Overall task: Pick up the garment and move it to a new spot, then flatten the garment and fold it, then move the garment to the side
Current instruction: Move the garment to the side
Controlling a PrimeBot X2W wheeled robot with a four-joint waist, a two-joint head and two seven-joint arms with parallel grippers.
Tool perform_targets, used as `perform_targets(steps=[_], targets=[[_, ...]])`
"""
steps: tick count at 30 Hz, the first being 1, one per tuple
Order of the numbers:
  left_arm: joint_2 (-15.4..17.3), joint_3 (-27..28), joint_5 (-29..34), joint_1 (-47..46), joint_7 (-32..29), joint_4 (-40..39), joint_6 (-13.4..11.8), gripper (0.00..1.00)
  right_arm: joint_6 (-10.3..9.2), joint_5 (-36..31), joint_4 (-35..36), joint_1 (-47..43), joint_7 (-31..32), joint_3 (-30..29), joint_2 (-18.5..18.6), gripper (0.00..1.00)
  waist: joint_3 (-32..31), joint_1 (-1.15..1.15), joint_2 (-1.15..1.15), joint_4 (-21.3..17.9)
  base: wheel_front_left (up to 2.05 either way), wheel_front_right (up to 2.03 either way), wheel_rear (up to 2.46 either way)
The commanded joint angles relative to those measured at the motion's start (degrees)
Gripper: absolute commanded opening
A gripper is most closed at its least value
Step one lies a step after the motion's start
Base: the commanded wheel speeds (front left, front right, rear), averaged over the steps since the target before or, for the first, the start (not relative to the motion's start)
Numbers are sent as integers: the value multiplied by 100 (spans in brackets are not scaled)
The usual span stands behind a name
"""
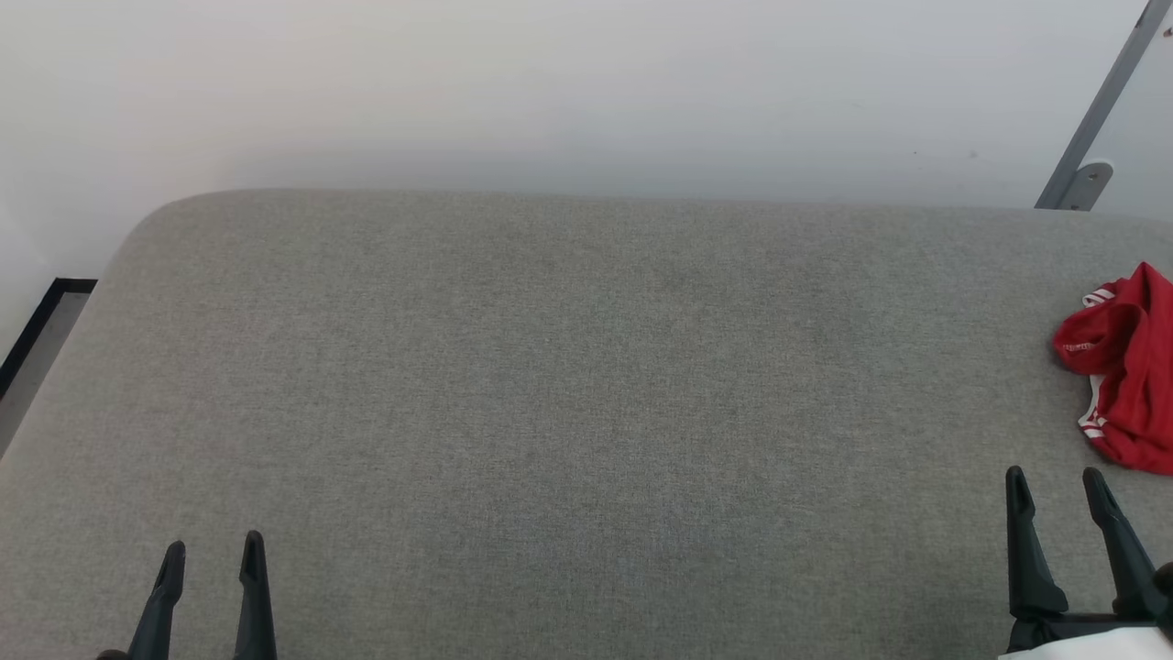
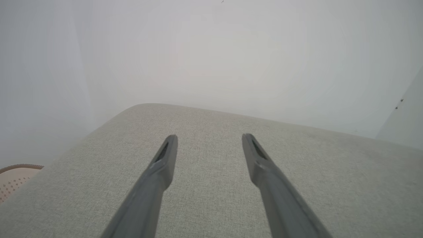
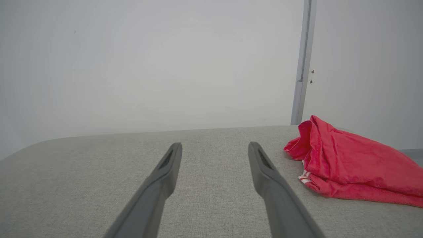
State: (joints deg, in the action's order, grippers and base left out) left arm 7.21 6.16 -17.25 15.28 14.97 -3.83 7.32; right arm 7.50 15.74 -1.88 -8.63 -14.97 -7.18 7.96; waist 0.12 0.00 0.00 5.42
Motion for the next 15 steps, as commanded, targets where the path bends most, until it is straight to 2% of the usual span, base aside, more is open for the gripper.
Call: perform_targets(steps=[1,15], targets=[[14,-8,5,-7,27,-15,21,100,-2,10,-5,-43,-22,9,-15,100,1,0,0,-2,0,0,0],[29,-38,21,-39,27,4,21,100,-2,-8,2,-107,-22,52,-84,100,14,0,0,2,0,0,0]])
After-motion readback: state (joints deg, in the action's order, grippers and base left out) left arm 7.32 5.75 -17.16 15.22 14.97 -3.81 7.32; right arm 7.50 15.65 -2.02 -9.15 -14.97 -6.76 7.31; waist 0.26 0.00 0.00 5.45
